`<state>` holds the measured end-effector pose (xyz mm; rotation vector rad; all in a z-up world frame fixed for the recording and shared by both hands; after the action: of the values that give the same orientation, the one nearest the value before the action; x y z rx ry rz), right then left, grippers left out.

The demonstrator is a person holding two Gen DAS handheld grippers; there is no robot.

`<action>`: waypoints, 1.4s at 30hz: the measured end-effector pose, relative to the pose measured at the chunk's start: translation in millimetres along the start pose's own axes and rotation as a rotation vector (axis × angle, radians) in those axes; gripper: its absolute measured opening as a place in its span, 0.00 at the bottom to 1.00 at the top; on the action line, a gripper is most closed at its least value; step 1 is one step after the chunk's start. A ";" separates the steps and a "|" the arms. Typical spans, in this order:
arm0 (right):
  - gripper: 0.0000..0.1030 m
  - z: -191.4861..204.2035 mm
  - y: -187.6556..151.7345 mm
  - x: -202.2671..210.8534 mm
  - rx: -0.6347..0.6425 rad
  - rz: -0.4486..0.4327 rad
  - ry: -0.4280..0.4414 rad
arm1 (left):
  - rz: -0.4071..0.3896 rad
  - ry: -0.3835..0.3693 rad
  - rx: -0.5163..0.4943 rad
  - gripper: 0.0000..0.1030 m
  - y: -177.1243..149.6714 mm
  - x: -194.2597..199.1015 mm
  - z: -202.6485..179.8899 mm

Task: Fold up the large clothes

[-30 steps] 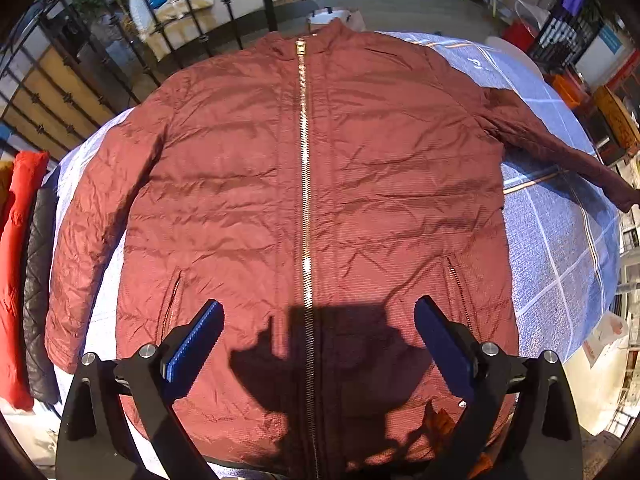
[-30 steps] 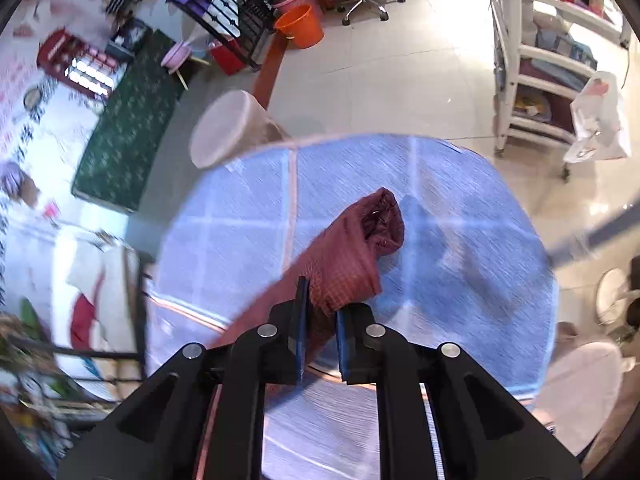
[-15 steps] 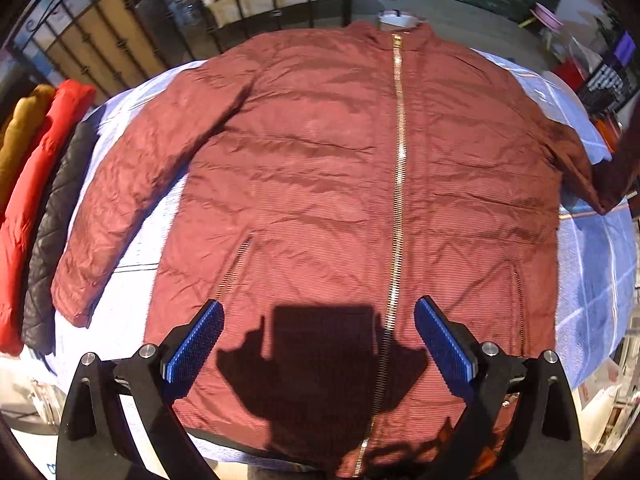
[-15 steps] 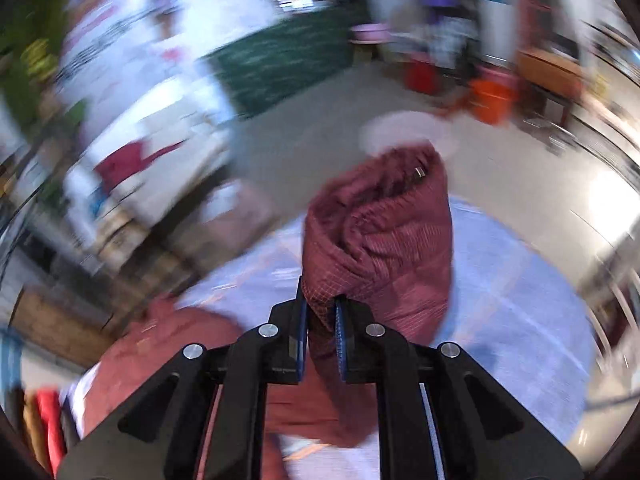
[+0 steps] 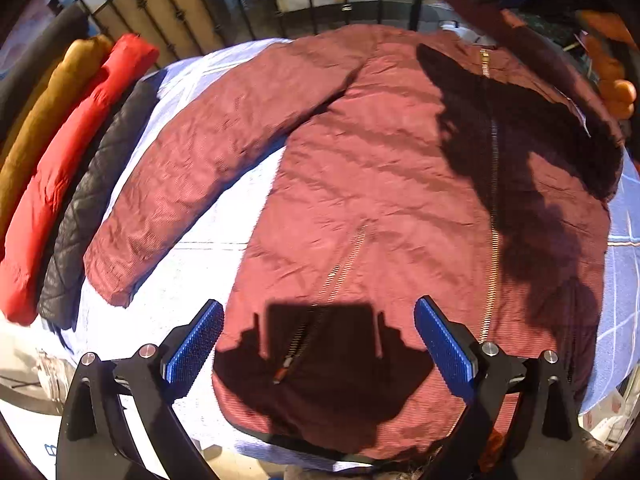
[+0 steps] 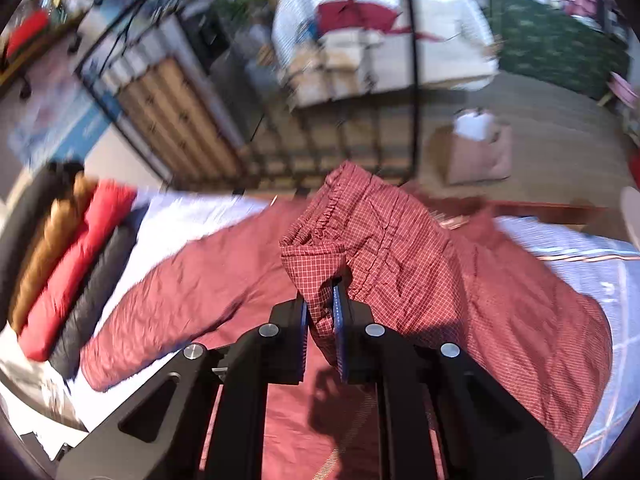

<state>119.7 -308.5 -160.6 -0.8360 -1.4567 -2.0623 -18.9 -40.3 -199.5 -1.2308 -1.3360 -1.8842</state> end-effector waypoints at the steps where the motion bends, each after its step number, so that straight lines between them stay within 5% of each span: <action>1: 0.11 8.6 -4.4 -11.1 0.011 0.024 0.005 | 0.004 0.004 0.010 0.91 -1.2 -2.3 5.6; 10: 0.13 31.6 -50.0 -73.3 0.017 0.179 -0.037 | 0.002 0.016 0.060 0.91 3.4 -16.6 32.2; 11: 0.17 31.4 -52.0 -77.0 0.008 0.193 -0.040 | 0.001 0.015 0.062 0.91 5.1 -18.0 33.4; 13: 0.46 30.4 -55.4 -78.2 -0.009 0.219 -0.051 | 0.002 0.011 0.065 0.91 7.5 -19.8 33.0; 14: 0.70 30.4 -55.4 -78.2 -0.009 0.219 -0.051 | 0.003 0.010 0.065 0.91 8.2 -20.4 32.0; 15: 0.73 29.6 -53.9 -74.6 -0.016 0.214 -0.058 | 0.004 0.007 0.063 0.91 8.9 -21.5 30.5; 22: 0.73 5.4 -50.7 -16.4 -0.132 0.125 -0.028 | 0.022 -0.025 0.037 0.91 9.3 -31.0 7.0; 29: 0.73 -112.9 -76.7 43.8 -0.164 0.064 -0.343 | -0.014 -0.073 -0.076 0.91 27.8 -31.6 -35.4; 35: 0.73 -190.4 -108.5 70.5 -0.280 0.124 -0.414 | -0.087 -0.140 -0.130 0.91 85.9 -46.2 -79.9; 39: 0.73 -205.3 -122.3 69.2 -0.311 0.153 -0.403 | -0.107 -0.202 -0.162 0.91 130.4 -68.6 -118.0; 42: 0.73 -202.0 -124.2 62.8 -0.266 0.185 -0.400 | -0.137 -0.158 -0.225 0.91 158.3 -86.0 -142.3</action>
<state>-50.8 -462.1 -247.2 -1.5025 -1.2462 -2.0515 94.5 -239.0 -218.9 -1.4586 -1.3467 -2.1186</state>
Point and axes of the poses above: each gripper's, at about its wrist camera, not at the fingertips, and x roughly against the way its jaws point, z to its left, y to its top, the point moved 5 cm from there along -x, roughly the way its jaws point, and after that the axes turned 13 degrees about -z, right-handed, at the moved point
